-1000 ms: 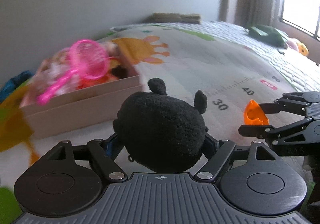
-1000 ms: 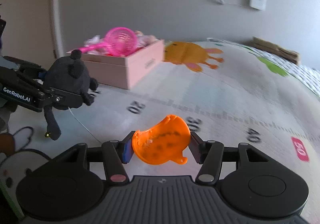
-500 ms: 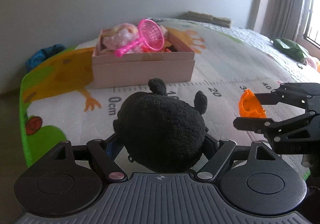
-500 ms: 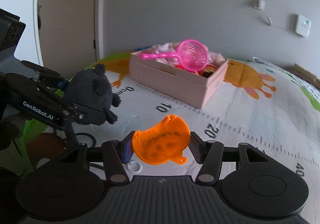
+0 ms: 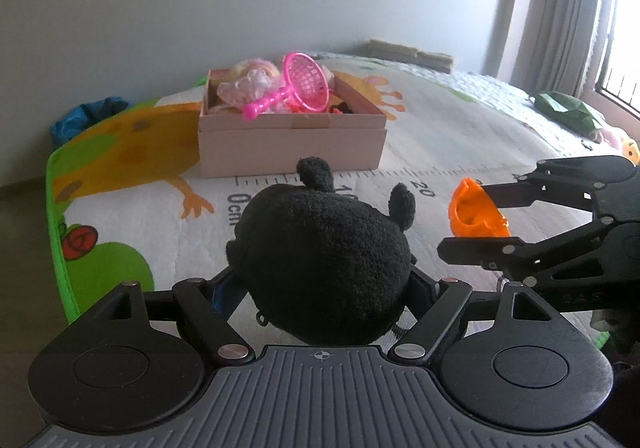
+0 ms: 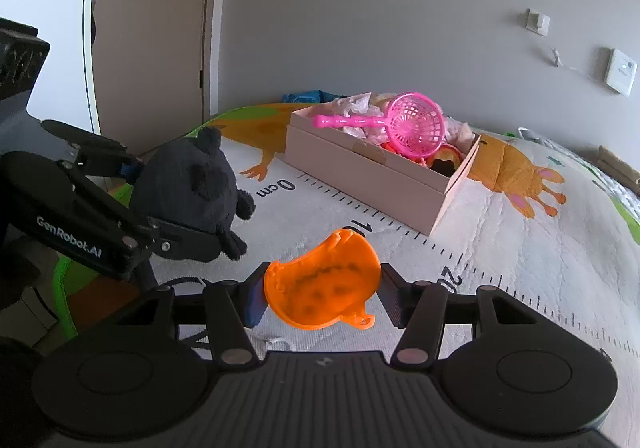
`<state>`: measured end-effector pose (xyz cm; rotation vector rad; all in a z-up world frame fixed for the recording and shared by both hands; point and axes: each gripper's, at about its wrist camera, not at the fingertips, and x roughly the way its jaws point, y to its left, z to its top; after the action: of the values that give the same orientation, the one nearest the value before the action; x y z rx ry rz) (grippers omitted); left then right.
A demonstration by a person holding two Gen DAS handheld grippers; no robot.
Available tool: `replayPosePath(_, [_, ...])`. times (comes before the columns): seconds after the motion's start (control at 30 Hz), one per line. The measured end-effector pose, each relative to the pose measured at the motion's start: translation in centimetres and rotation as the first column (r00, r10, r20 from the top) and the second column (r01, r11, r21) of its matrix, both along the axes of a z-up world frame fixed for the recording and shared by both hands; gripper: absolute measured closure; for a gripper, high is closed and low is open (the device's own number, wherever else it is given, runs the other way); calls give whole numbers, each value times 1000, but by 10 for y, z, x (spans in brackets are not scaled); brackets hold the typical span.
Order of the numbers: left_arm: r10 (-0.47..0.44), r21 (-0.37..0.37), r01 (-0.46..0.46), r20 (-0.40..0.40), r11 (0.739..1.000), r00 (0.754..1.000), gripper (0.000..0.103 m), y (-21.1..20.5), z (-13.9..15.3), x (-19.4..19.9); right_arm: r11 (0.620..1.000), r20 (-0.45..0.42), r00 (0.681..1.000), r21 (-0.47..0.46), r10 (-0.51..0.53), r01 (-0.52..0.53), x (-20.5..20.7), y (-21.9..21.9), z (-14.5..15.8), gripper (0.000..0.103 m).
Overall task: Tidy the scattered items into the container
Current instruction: 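Carry the black plush with the left gripper while the right carries the orange mold toward the box, then lower the black plush into the pink box and open the left gripper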
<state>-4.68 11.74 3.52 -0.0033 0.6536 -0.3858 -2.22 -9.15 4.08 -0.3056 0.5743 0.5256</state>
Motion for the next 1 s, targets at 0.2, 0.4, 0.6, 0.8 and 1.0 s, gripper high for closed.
replayPosePath(0.2, [5,-4,-5,44,1000,999,19,6,12,3,1000,29,1000,-8,10,-9,9,1,4,47])
replayPosePath(0.4, [-1,-2,1,126,1000,992,19,7,42,33,1000,131,991,-25,13,-10,36,2,24,47])
replayPosePath(0.6, [-5,5,3,256,1000,967,19,-8,87,84,1000,245,969,9,-15,13,78,-1,56,47])
replayPosePath(0.8, [9,-25,-1,318,1000,948,19,-35,118,138,998,268,963,55,-32,18,133,2,59,47])
replayPosePath(1.0, [-20,-61,35,223,997,975,12,-51,106,207,999,208,978,51,-30,20,172,8,35,37])
